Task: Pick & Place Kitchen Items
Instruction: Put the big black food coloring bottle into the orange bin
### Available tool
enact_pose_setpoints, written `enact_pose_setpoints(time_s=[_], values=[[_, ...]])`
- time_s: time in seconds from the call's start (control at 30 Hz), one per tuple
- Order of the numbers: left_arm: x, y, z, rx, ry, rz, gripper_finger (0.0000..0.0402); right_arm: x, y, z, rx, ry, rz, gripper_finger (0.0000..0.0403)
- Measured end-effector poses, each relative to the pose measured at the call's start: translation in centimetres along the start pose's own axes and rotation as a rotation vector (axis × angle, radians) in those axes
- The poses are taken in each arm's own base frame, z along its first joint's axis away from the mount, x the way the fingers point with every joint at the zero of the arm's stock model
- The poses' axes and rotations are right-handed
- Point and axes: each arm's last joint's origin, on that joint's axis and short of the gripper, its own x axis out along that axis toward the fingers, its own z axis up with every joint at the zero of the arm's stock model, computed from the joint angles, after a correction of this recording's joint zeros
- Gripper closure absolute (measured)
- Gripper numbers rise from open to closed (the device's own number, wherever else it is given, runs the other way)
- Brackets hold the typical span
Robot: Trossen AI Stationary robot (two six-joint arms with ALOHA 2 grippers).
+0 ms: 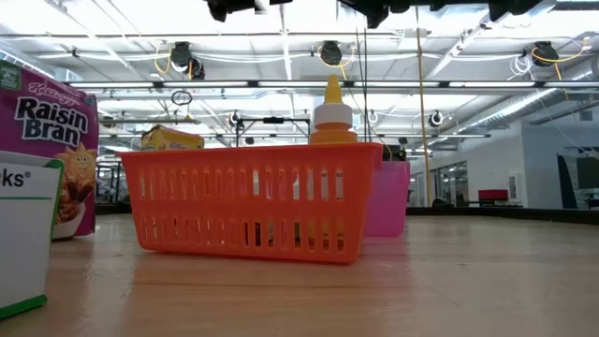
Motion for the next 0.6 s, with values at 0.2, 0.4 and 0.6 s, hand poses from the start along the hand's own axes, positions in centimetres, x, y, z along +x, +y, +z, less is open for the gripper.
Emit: enact_pose_setpoints(time_s=[0.2, 0.4, 0.6], values=[[0.05, 0.86, -0.8, -0.046, -0.109, 0.0, 0.0275, -0.06, 0.76, 0.51, -0.026, -0.045, 0.043, 0.0275], [-0.09, 0.97, -0.83, -0.046, -0.17, -0.017, 0.0273, -0.03, 0.65, 0.4, -0.027, -0.036, 0.034, 0.0275], [-0.4, 0.59, -0.37, -0.004, -0.217, -0.02, 0.0236, -0.04, 0.43, 0.31, -0.027, -0.027, 0.028, 0.0275]])
